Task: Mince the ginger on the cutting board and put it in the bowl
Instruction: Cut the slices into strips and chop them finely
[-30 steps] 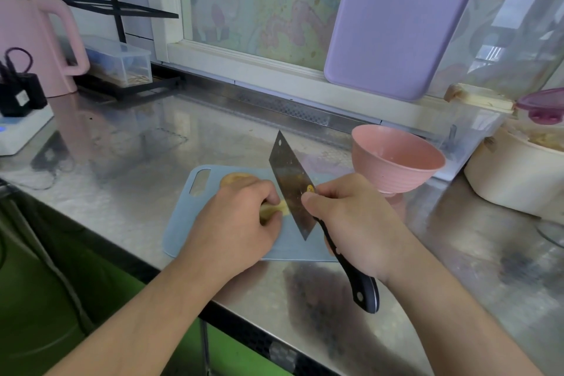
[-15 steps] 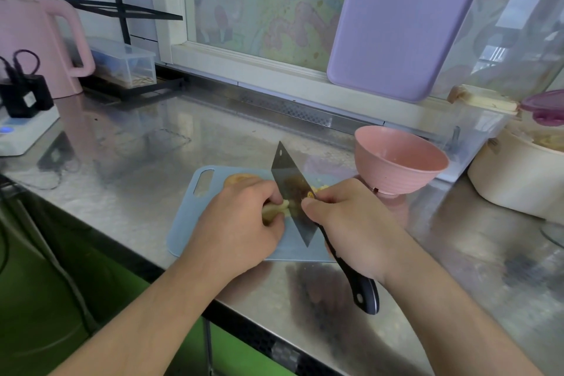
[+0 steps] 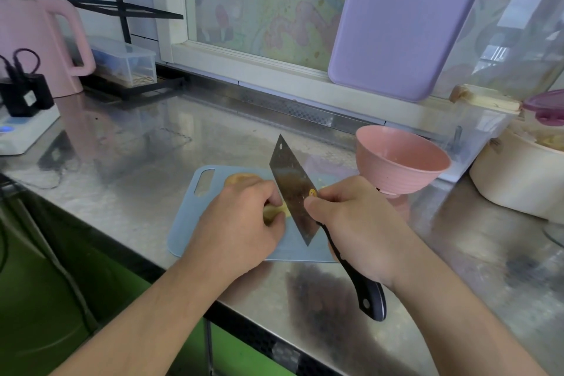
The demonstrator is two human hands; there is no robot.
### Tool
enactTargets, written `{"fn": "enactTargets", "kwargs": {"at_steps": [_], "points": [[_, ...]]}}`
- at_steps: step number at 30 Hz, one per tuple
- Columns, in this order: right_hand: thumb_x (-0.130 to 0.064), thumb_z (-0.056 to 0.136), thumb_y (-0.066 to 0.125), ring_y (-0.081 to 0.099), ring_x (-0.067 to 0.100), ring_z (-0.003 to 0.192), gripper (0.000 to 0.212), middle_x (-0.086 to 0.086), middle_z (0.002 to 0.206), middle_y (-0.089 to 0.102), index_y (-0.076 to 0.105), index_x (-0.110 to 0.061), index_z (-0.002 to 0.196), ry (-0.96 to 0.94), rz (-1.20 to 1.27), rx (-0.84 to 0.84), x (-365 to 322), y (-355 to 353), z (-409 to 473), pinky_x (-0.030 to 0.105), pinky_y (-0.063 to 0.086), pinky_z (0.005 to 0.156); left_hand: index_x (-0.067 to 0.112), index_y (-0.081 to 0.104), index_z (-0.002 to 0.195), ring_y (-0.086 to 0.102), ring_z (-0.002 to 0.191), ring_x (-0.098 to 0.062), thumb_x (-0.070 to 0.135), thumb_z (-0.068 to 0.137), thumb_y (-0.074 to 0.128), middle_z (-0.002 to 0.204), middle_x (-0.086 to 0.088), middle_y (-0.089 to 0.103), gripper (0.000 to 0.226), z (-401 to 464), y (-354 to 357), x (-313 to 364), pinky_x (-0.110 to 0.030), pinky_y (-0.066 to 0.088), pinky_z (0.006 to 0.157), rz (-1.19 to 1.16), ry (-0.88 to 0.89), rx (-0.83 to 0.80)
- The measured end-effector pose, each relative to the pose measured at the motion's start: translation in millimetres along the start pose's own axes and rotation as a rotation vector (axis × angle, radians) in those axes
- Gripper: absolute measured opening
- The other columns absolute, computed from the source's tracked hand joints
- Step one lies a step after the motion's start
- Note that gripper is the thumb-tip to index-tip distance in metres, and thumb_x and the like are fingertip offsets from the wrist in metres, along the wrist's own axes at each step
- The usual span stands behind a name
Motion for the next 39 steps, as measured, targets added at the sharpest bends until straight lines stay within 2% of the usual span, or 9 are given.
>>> {"fn": "enactTargets", "kwargs": {"at_steps": [3, 7, 13, 18, 25, 30, 33, 37, 39], "points": [[-0.026, 0.095, 0.059, 0.036, 0.018, 0.047, 0.047, -0.004, 0.04, 0.039, 0.039, -0.01, 0.056, 0.037, -0.074, -0.011, 2.2, 2.8, -2.0, 0.032, 0.033, 0.055, 0.03, 0.059, 0.08, 0.056, 0.091, -0.011, 0.027, 0.081, 0.072, 0.082, 0.015, 0.059, 0.013, 0.3, -0.1, -0.4, -0.04, 0.054, 0.066, 0.001, 0.009, -0.003], [-0.025, 0.097, 0.058, 0.035, 0.019, 0.052, 0.045, -0.002, 0.043, 0.036, 0.036, -0.014, 0.059, 0.06, -0.108, -0.02, 1.0, 6.6, -1.9, 0.033, 0.031, 0.055, 0.029, 0.059, 0.08, 0.055, 0.092, -0.011, 0.025, 0.08, 0.073, 0.082, 0.015, 0.059, 0.014, 0.4, -0.5, 0.0, -0.041, 0.054, 0.066, -0.018, 0.005, 0.0], [-0.027, 0.096, 0.06, 0.029, 0.017, 0.052, 0.046, -0.002, 0.051, 0.03, 0.037, -0.009, 0.06, -0.029, -0.054, 0.044, -0.5, 4.8, 0.2, 0.036, 0.028, 0.056, 0.032, 0.061, 0.083, 0.058, 0.088, -0.007, 0.027, 0.077, 0.074, 0.085, 0.017, 0.06, 0.015, -0.8, -2.7, -2.1, -0.039, 0.055, 0.069, -0.038, -0.035, -0.011], [-0.024, 0.098, 0.059, 0.033, 0.017, 0.05, 0.044, 0.005, 0.05, 0.037, 0.046, 0.003, 0.066, -0.073, 0.013, 0.044, -3.5, 0.4, -3.5, 0.036, 0.03, 0.056, 0.036, 0.059, 0.088, 0.06, 0.09, -0.004, 0.029, 0.077, 0.074, 0.091, 0.018, 0.061, 0.02, -0.8, -3.0, -1.8, -0.037, 0.057, 0.072, -0.048, -0.067, -0.022], [-0.027, 0.097, 0.06, 0.036, 0.018, 0.047, 0.046, 0.004, 0.049, 0.04, 0.045, -0.005, 0.06, -0.025, -0.03, 0.026, -1.2, 3.8, -2.6, 0.035, 0.034, 0.055, 0.031, 0.058, 0.078, 0.057, 0.085, -0.008, 0.026, 0.078, 0.075, 0.084, 0.017, 0.057, 0.018, -0.6, -3.0, -0.6, -0.04, 0.054, 0.067, -0.02, -0.047, -0.004], [-0.024, 0.103, 0.052, 0.048, 0.025, 0.064, 0.035, 0.006, 0.067, 0.048, 0.051, -0.011, 0.07, 0.002, -0.171, -0.092, -4.7, 8.1, -5.1, 0.035, 0.042, 0.064, 0.032, 0.055, 0.076, 0.054, 0.082, -0.008, 0.026, 0.081, 0.074, 0.082, 0.016, 0.055, 0.02, -1.1, -3.8, 0.3, -0.04, 0.052, 0.064, 0.0, -0.026, -0.002], [-0.025, 0.104, 0.052, 0.052, 0.027, 0.068, 0.031, 0.006, 0.069, 0.052, 0.055, -0.011, 0.076, -0.001, -0.201, -0.099, -8.4, 8.2, -3.8, 0.033, 0.043, 0.06, 0.032, 0.054, 0.076, 0.055, 0.082, -0.009, 0.026, 0.081, 0.074, 0.082, 0.015, 0.055, 0.021, -1.3, -3.7, 0.3, -0.04, 0.052, 0.064, 0.005, -0.023, 0.0], [-0.027, 0.1, 0.057, 0.038, 0.021, 0.055, 0.045, 0.003, 0.056, 0.039, 0.04, -0.012, 0.061, 0.009, -0.114, -0.05, -3.4, 5.8, -3.9, 0.036, 0.034, 0.058, 0.03, 0.059, 0.078, 0.058, 0.085, -0.009, 0.023, 0.081, 0.077, 0.083, 0.015, 0.058, 0.02, -0.5, -2.9, -2.4, -0.042, 0.054, 0.068, -0.046, -0.027, 0.009], [-0.029, 0.097, 0.059, 0.032, 0.02, 0.053, 0.046, 0.003, 0.054, 0.032, 0.036, -0.009, 0.062, 0.0, -0.071, -0.02, -0.7, 3.0, -2.7, 0.037, 0.031, 0.058, 0.029, 0.062, 0.08, 0.059, 0.089, -0.011, 0.02, 0.082, 0.078, 0.084, 0.015, 0.06, 0.018, 0.8, -1.8, -3.9, -0.04, 0.055, 0.073, -0.063, -0.007, -0.005]]}}
Point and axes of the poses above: each hand's wrist, its own z-axis towards the middle knuckle, its own y-axis out of the palm, x = y × z, the point moved 2 cm from there along z, towards the middle knuckle
